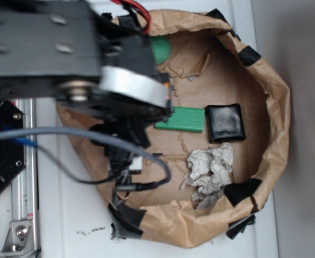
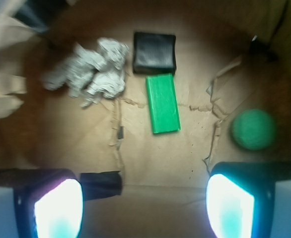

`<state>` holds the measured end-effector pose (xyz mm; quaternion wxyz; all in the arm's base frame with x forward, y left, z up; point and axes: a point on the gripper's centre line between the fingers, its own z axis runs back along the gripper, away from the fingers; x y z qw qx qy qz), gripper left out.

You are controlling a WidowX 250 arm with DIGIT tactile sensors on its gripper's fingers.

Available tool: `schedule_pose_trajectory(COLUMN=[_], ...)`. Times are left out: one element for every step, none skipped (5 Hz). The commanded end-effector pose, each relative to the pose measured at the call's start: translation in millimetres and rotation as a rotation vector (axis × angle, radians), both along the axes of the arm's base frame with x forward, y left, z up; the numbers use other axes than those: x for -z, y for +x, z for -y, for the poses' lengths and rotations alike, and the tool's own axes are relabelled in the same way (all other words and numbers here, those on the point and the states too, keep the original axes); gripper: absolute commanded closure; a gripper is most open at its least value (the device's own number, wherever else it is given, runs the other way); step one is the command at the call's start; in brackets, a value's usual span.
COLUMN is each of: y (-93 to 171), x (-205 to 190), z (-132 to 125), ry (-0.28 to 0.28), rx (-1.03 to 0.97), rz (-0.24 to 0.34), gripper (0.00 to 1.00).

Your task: Grab the green block.

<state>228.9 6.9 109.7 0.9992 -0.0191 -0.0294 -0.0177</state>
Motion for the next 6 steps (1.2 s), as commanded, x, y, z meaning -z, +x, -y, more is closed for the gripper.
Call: schedule_pose_trajectory(y=[33,39,47,54,54,50], x=[43,65,79,83,86,82], z=[9,13,10,4,3,11], ry=[-0.022,-0.006,-0.007,0.031,0.06,0.087], rx=[0.125,0.142,0.187,0.173,0.154,0.169], rz=[0.034,0.029,-0.019,-0.006,0.007,0.014], gripper=[0.0,0.0,0.0,0.0,1.0,1.0])
